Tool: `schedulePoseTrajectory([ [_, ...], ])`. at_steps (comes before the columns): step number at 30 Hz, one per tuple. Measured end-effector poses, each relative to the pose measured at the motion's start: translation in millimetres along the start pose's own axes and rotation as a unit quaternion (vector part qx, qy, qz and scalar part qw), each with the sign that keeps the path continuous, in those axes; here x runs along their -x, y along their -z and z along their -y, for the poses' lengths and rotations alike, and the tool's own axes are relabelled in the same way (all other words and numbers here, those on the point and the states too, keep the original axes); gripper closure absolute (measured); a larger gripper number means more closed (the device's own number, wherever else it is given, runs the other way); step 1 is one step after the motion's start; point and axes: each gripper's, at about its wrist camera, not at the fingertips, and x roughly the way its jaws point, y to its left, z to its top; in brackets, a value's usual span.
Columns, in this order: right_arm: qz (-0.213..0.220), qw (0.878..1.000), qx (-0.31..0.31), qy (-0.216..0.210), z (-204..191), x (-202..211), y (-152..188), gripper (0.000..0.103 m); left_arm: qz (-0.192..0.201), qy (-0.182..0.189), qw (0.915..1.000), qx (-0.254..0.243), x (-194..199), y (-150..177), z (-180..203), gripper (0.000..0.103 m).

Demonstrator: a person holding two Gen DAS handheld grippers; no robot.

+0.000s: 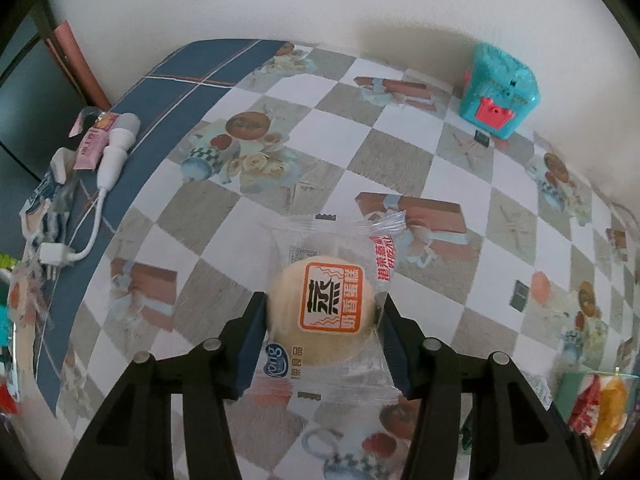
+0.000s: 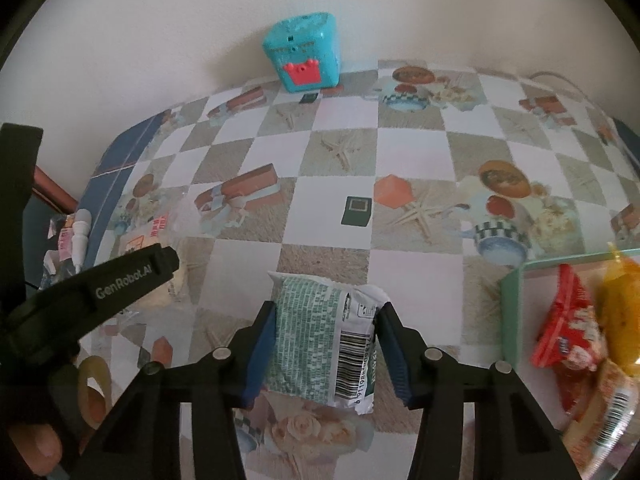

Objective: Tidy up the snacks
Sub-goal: 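Carry the bun packet and the green packet over the white tray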

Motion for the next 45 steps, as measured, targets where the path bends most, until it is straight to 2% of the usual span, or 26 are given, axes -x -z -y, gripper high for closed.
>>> schedulePoseTrajectory([
  [9,0.021,1.0,-0.007,0.001,3,54,4,0.05,0.039,0.001,0.9992,-0.006,63,15,1,0.048],
  [17,0.049,0.999,-0.024,-0.004,15,104,13,0.05,0.088,-0.004,0.9959,-0.023,117,42,5,0.048],
  [27,0.062,0.997,-0.035,0.009,39,138,42,0.05,0.093,0.011,0.9953,-0.025,133,77,-4,0.048],
  [32,0.066,0.997,-0.043,0.009,52,152,58,0.05,0.108,0.017,0.9933,-0.036,147,89,0,0.048],
  [38,0.072,0.995,-0.068,0.023,74,168,76,0.05,0.126,0.033,0.9892,-0.068,165,108,19,0.048],
  [45,0.068,0.991,-0.109,0.033,108,174,82,0.05,0.124,0.045,0.9853,-0.108,171,124,49,0.048],
])
